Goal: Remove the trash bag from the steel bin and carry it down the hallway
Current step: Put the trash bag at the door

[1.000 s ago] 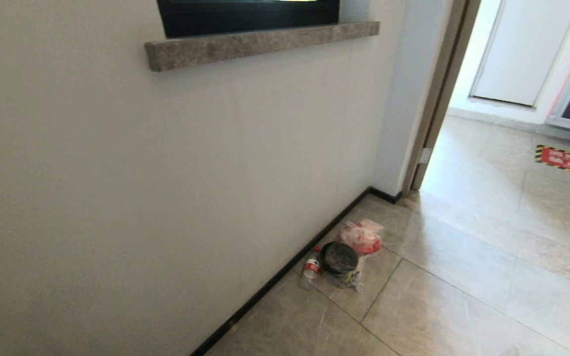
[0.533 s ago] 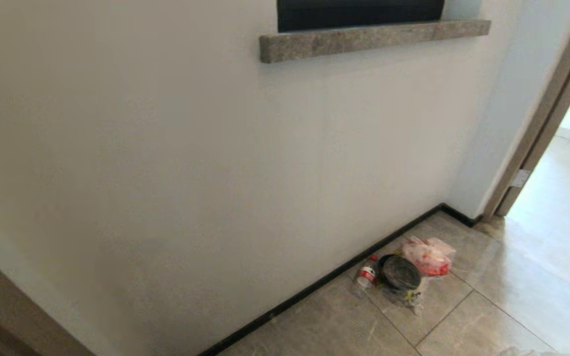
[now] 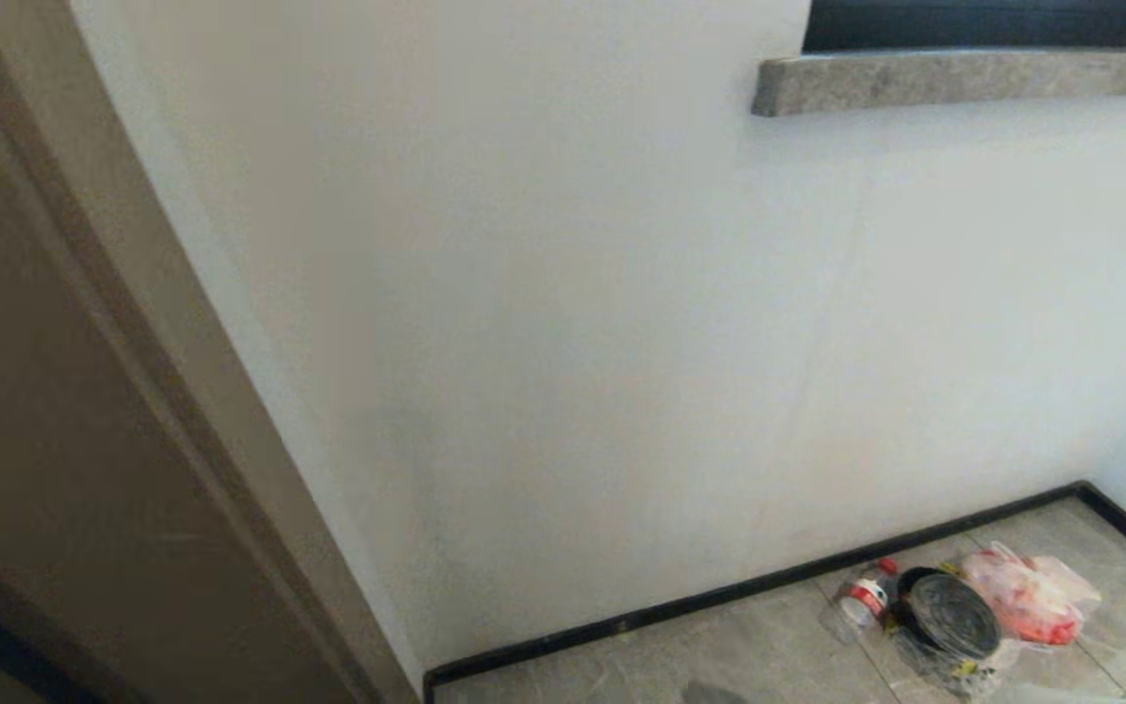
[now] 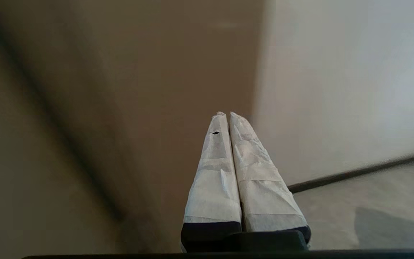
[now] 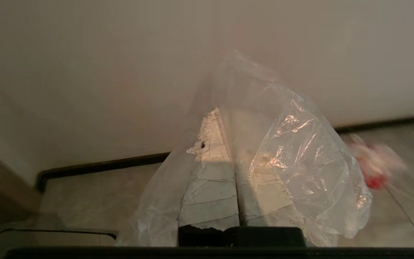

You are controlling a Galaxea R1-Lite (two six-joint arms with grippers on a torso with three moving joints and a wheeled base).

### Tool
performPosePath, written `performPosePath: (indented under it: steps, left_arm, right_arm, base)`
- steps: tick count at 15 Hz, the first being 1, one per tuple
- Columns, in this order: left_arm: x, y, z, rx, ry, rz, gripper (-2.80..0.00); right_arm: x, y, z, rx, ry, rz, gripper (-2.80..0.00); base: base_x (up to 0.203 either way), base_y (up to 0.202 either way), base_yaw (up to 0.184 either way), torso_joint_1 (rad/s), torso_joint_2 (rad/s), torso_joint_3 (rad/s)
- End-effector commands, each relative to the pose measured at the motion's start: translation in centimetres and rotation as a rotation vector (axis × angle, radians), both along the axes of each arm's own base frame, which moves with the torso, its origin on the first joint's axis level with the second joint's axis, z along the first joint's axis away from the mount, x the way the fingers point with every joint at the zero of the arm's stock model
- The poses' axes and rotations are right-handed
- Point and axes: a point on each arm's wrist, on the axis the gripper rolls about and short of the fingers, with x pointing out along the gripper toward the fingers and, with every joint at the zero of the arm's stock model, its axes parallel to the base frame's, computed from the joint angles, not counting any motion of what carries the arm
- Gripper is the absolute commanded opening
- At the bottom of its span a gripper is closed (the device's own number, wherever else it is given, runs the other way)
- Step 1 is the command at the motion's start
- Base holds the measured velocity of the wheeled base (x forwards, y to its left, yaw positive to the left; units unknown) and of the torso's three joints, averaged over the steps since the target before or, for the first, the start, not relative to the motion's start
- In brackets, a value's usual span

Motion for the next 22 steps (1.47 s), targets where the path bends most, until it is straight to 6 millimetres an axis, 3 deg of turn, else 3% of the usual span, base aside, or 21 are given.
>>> performPosePath:
  steps: [1,22]
  left_arm:
    - [0.01,0.00,-0.04,0.000,0.001,0.000,-2.80]
    - [0.01,0.00,-0.02,0.000,0.000,0.000,-2.80]
  right_arm:
    - [0.00,0.00,-0.03,0.002,0.001,-0.001,-2.80]
    - [0.00,0.00,0.00,0.006,-0.002,-0.001,-2.80]
  base:
    - [0.003,-0.005,0.148,0.000,0.00,0.007]
    - [0.000,-0.001,0.009,0.001,0.00,-0.031]
